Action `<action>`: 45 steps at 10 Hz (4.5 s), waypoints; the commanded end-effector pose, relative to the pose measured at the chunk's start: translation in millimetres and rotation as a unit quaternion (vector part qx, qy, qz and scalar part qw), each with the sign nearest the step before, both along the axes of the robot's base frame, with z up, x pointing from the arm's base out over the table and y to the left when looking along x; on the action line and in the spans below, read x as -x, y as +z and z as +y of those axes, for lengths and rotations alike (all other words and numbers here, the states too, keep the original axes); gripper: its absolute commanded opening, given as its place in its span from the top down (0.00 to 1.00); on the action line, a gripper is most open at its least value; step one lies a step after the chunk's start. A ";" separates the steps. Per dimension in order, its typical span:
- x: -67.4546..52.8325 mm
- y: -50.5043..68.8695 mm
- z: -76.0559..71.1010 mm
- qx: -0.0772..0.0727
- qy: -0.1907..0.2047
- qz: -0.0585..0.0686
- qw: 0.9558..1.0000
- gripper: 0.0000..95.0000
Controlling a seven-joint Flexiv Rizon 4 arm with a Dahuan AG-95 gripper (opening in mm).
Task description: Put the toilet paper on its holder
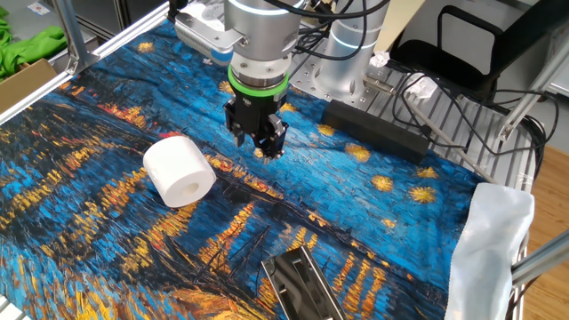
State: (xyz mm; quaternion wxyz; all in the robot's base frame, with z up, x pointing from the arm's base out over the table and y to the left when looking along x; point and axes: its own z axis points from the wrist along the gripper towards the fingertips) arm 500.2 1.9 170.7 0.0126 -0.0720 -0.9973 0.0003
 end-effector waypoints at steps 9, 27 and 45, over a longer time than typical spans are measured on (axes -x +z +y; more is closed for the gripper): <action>1.6 1.7 2.9 0.000 -0.002 0.002 1.000 1.00; -29.2 -17.8 -92.7 0.004 -0.098 0.026 0.995 1.00; -69.9 -22.6 -132.7 -0.046 -0.585 0.009 0.810 1.00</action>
